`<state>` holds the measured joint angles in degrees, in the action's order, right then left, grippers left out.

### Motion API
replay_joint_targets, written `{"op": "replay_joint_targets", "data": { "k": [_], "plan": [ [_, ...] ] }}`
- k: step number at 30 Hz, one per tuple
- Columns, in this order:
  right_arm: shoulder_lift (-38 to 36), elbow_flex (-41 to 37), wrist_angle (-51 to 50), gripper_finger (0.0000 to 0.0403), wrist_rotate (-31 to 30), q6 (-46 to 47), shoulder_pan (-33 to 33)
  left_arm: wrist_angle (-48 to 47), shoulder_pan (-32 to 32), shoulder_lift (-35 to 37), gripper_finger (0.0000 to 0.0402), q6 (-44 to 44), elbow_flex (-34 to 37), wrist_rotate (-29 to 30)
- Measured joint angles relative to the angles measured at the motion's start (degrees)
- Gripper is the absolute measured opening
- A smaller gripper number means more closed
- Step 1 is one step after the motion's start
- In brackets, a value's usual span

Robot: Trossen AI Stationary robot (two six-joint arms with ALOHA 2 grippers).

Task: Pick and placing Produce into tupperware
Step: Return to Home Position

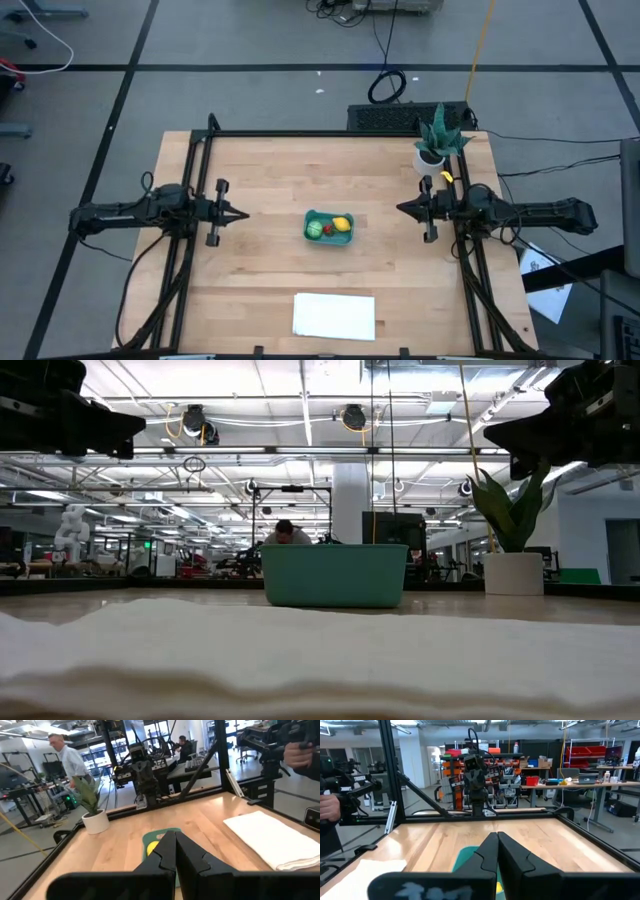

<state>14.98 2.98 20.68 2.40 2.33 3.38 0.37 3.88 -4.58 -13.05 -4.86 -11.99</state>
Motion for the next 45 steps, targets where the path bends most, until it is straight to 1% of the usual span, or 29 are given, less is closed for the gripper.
{"op": "replay_joint_targets", "data": {
  "k": [8,15,20,35,39,41,45],
  "plan": [
    [0.09,-0.04,-1.03,0.0,0.0,0.0,0.0,3.05,-0.04,0.0,0.0001,0.82,2.79,0.0],
    [0.09,-0.04,-1.56,0.0,0.0,0.02,0.0,0.88,-0.04,0.0,0.0,1.58,2.91,-0.04],
    [0.09,-0.09,-2.14,0.0,0.0,0.01,0.0,0.64,-0.04,0.0,0.0,1.48,2.91,-1.57],
    [0.7,-0.11,-2.28,0.0,-0.02,0.02,0.0,-0.92,-0.04,0.0,0.0001,1.37,2.91,-1.55],
    [0.95,-0.11,-2.17,0.0,-0.02,-0.28,0.0,-1.5,-0.04,0.0,0.0004,2.72,2.91,-1.51],
    [0.96,-0.11,-2.12,0.0,-0.02,-0.28,0.01,-1.53,-0.04,0.0,0.0009,3.84,2.91,-0.69],
    [0.96,-0.11,-1.85,0.0,-0.02,-0.07,0.0,-1.56,-0.04,0.0,0.0019,4.01,2.91,3.4]
  ]
}}
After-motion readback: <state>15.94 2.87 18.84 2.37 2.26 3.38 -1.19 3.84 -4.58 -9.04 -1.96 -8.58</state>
